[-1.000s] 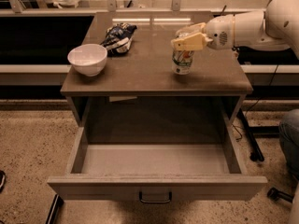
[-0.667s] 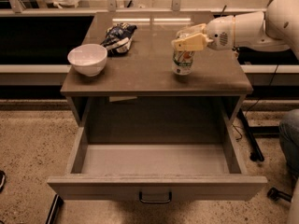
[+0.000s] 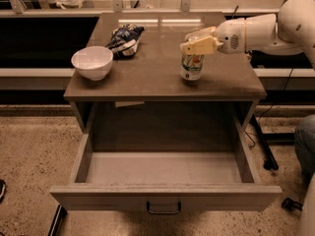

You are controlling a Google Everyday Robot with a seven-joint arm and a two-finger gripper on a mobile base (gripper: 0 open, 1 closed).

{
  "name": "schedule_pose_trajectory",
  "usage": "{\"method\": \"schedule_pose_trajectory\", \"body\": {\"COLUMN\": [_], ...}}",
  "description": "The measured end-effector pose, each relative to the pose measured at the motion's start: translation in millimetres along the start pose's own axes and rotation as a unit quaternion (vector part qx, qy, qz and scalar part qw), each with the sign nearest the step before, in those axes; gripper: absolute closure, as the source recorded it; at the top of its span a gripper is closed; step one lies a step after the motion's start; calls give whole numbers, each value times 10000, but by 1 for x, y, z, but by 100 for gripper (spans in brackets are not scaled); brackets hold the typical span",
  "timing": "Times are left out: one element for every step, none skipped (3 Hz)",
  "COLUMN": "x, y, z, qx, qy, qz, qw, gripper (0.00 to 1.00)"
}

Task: Pick 7up can from top drawer and place on counter

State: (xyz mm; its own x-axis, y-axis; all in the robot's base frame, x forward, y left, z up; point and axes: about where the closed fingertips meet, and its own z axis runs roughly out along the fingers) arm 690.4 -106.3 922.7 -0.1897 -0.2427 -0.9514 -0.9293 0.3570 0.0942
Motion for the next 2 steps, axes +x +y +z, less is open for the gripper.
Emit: {"method": "schedule_pose_trajectory", "body": {"x": [3,3], "y": [-1,0], "z": [0,4], "qx": [-10,-37], "qy": [-3,-2], "qz": [50,49], "qw": [10000,10000], "gripper": [62,38]}}
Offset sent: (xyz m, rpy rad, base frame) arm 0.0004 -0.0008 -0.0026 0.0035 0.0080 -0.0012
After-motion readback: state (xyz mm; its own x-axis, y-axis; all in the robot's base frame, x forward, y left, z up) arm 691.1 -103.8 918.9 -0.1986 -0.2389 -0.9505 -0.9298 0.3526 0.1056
